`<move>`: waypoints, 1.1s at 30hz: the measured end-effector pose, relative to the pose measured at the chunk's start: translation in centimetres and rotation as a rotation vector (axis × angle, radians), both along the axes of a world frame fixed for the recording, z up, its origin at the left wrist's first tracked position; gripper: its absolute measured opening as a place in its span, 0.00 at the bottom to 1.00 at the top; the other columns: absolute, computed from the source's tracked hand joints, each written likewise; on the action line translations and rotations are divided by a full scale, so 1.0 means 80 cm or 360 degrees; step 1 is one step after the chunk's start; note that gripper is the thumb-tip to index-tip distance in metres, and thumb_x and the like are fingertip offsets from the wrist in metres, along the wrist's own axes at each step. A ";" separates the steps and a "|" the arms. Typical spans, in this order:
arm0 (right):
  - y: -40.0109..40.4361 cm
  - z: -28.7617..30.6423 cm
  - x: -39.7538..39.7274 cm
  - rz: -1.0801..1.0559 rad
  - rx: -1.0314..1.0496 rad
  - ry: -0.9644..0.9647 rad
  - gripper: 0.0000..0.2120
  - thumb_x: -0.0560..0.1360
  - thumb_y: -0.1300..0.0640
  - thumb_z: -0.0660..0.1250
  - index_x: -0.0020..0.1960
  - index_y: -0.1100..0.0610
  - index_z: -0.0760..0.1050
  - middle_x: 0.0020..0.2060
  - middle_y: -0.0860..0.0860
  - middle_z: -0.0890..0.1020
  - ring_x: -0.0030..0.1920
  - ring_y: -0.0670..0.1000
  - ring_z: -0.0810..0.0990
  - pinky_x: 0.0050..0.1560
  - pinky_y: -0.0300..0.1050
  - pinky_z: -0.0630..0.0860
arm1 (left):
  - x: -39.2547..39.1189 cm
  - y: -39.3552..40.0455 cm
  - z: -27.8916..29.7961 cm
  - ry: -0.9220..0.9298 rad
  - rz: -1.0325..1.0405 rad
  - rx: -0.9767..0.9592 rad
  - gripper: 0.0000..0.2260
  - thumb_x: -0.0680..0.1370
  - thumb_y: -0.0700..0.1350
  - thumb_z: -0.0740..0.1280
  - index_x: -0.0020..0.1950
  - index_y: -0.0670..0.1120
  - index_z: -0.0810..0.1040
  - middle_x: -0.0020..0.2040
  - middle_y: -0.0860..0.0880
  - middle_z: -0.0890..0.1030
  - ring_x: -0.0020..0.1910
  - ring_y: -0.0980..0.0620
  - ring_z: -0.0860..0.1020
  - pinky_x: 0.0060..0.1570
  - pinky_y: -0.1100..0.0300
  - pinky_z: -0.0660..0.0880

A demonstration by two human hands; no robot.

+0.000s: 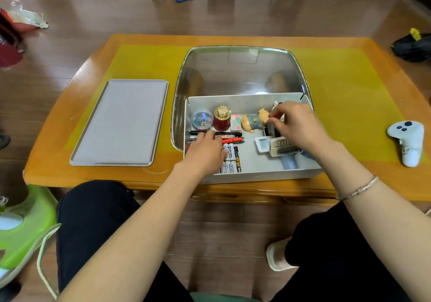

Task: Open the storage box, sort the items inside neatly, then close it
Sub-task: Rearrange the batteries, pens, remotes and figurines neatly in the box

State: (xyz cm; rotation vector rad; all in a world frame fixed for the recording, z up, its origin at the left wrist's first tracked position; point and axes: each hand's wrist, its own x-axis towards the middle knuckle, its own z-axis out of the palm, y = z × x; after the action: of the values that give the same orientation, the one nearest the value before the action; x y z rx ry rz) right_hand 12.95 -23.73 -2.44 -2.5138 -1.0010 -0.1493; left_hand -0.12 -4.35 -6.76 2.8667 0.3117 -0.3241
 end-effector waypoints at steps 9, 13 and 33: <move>-0.045 -0.001 0.002 -0.0137 0.0050 0.0060 0.03 0.74 0.59 0.69 0.46 0.56 0.81 0.43 0.51 0.82 0.42 0.49 0.77 0.47 0.48 0.76 | 0.024 0.018 0.010 -0.0260 -0.0146 0.0296 0.11 0.77 0.36 0.63 0.59 0.44 0.72 0.58 0.41 0.75 0.58 0.40 0.73 0.53 0.49 0.70; -0.053 0.001 0.003 -0.0143 0.0068 0.0023 0.03 0.73 0.61 0.69 0.45 0.56 0.81 0.42 0.51 0.83 0.40 0.48 0.76 0.44 0.44 0.74 | 0.025 0.018 0.008 -0.0282 -0.0176 0.0303 0.11 0.77 0.35 0.61 0.58 0.45 0.72 0.57 0.42 0.76 0.57 0.41 0.73 0.52 0.49 0.70; -0.077 0.012 0.005 -0.0189 -0.0309 0.0185 0.10 0.71 0.54 0.71 0.52 0.53 0.80 0.48 0.51 0.81 0.52 0.54 0.76 0.55 0.50 0.71 | 0.055 -0.045 0.023 -0.0488 -0.0134 -0.0285 0.10 0.80 0.50 0.62 0.57 0.45 0.76 0.54 0.47 0.79 0.53 0.47 0.76 0.51 0.51 0.75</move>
State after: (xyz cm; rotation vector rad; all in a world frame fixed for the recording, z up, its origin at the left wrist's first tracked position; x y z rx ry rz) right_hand 13.38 -29.88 -1.48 -2.7236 -0.8571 0.0620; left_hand 4.29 -7.92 -4.90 2.7021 0.0988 0.0717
